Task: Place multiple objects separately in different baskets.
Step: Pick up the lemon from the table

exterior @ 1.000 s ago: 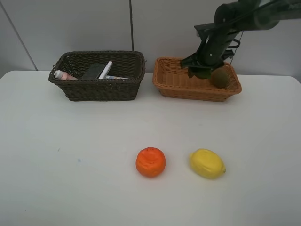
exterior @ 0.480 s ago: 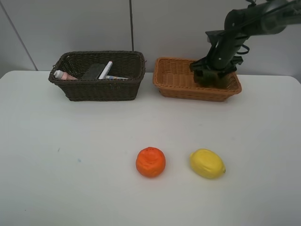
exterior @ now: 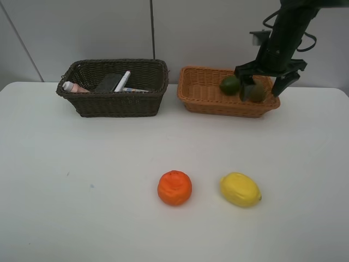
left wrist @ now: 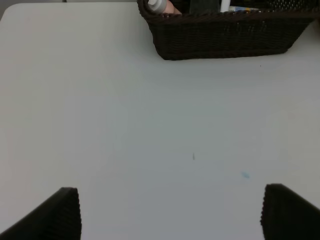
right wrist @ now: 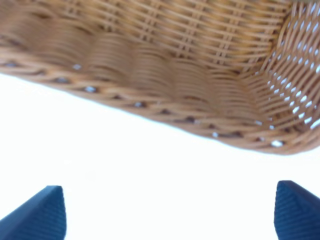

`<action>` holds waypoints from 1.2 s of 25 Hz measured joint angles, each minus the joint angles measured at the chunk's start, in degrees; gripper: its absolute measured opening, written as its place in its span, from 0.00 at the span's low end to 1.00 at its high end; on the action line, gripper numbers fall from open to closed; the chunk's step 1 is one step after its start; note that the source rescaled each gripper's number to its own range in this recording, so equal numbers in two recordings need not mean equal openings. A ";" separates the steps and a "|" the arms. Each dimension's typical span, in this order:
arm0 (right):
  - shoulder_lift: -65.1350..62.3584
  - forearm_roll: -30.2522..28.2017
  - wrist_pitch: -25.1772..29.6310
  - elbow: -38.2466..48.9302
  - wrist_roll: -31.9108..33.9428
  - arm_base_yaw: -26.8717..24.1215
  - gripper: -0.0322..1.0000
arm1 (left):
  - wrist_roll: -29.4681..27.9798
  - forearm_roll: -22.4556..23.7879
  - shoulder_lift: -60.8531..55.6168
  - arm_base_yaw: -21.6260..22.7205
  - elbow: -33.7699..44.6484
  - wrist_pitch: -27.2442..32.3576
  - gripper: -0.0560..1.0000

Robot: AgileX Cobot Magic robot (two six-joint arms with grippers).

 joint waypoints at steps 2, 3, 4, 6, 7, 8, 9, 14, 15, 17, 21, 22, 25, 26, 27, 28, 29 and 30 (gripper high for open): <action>-3.73 2.51 0.25 3.44 -2.09 0.00 0.96 | 0.00 0.00 0.00 0.00 0.00 0.00 0.94; -6.06 3.47 0.25 5.78 -3.67 0.00 0.96 | 0.00 0.00 0.00 0.00 0.00 0.00 0.94; -8.52 4.99 0.25 8.10 -5.56 0.00 0.96 | 0.00 0.00 0.00 0.00 0.00 0.00 0.94; -13.38 6.99 0.37 14.57 -9.08 0.39 0.96 | 0.00 0.00 0.00 0.00 0.00 0.00 0.94; -16.16 7.68 0.37 18.07 -10.45 0.83 0.96 | 0.00 0.00 0.00 0.00 0.00 0.00 0.94; -18.90 8.08 0.37 21.07 -11.41 1.68 0.96 | 0.00 0.00 0.00 0.00 0.00 0.00 0.94; -21.25 8.22 0.43 24.71 -12.14 2.83 0.96 | 0.00 0.00 0.00 0.00 0.00 0.00 0.94; -33.07 8.21 -3.55 41.68 -15.21 11.71 0.96 | 0.00 0.00 0.00 0.00 0.00 0.00 0.94; -34.80 8.21 -5.95 44.24 -15.83 13.90 0.96 | 0.00 0.00 0.00 0.00 0.00 0.00 0.94; -36.75 8.21 -12.06 49.63 -16.42 17.84 0.96 | 0.00 0.00 0.00 0.00 0.00 0.00 0.94; -36.98 7.09 -22.92 56.43 -16.63 21.85 0.96 | 0.00 0.00 0.00 0.00 0.00 0.00 0.94; -36.75 6.64 -24.65 57.13 -16.63 21.91 0.96 | 0.00 0.00 0.00 0.00 0.00 0.00 0.94; -35.32 4.17 -28.62 58.00 -16.63 21.97 0.96 | 0.00 0.00 0.00 0.00 0.00 0.00 0.94; -35.32 4.17 -28.62 58.00 -16.63 21.97 0.96 | 0.00 0.00 0.00 0.00 0.00 0.00 0.94; -34.66 3.47 -29.31 58.04 -16.63 21.97 0.96 | 0.00 0.00 0.00 0.00 0.00 0.00 0.94; -34.04 3.17 -30.16 58.04 -16.63 21.97 0.96 | 0.00 0.00 0.00 0.00 0.00 0.00 0.94; -33.23 2.79 -30.77 58.04 -16.63 21.97 0.96 | 0.00 0.00 0.00 0.00 0.00 0.00 0.94; -32.34 2.64 -31.09 58.04 -16.63 21.97 0.96 | 0.00 0.00 0.00 0.00 0.00 0.00 0.94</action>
